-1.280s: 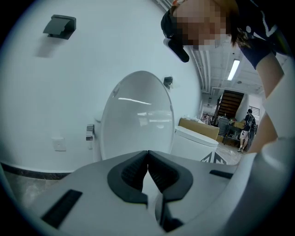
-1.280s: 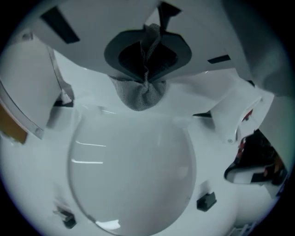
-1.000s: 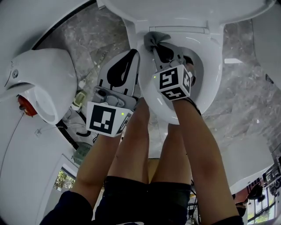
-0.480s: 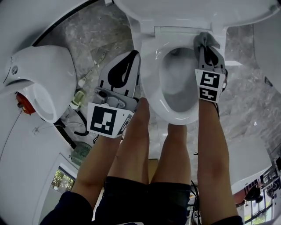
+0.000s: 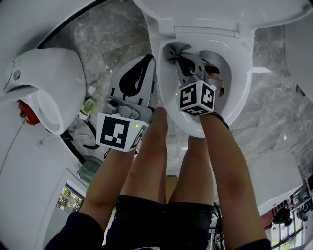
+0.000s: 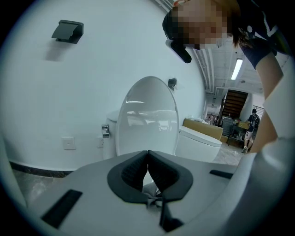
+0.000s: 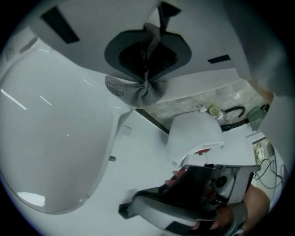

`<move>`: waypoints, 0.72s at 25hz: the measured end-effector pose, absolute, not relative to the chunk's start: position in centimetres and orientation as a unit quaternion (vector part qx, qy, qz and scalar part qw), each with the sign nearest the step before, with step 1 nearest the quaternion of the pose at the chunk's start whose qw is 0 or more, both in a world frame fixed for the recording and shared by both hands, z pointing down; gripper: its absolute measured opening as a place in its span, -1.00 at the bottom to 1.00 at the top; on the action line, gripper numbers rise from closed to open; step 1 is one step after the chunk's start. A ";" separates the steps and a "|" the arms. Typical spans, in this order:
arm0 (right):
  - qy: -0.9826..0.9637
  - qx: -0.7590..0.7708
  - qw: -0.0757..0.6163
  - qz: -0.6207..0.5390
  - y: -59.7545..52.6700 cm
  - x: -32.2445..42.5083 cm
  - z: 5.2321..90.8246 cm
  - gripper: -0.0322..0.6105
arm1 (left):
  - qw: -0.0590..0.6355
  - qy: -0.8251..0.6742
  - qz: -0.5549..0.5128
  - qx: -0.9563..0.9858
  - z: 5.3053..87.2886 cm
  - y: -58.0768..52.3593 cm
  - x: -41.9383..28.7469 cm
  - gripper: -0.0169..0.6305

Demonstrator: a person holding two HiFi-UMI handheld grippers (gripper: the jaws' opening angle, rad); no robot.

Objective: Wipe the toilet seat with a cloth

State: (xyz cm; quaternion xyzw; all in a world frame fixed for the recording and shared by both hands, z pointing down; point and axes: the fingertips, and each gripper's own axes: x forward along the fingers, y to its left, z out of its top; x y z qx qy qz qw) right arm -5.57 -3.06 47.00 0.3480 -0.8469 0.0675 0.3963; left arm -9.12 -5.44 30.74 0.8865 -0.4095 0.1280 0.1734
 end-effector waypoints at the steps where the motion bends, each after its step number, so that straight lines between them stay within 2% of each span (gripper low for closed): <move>1: -0.851 0.337 0.399 0.060 -2.7 -6.0 47.0 -0.80 | 0.174 -0.409 0.128 0.886 30.7 -5.3 -9.1 -0.89; 4: -0.833 0.352 0.423 0.061 -3.6 -3.7 47.6 -0.80 | 0.174 -0.407 0.127 0.888 30.6 -5.2 -8.7 -0.89; 9: -0.738 0.472 0.465 0.130 -5.1 7.0 48.7 -0.79 | 0.174 -0.406 0.126 0.889 30.5 -5.1 -8.7 -0.89; 12: -0.700 0.493 0.500 0.130 -3.7 11.7 48.5 -0.79 | 0.175 -0.408 0.123 0.887 30.4 -5.2 -9.0 -0.89; 18: -0.701 0.490 0.503 0.123 -3.7 10.3 48.9 -0.79 | 0.174 -0.411 0.122 0.886 30.4 -5.6 -9.5 -0.89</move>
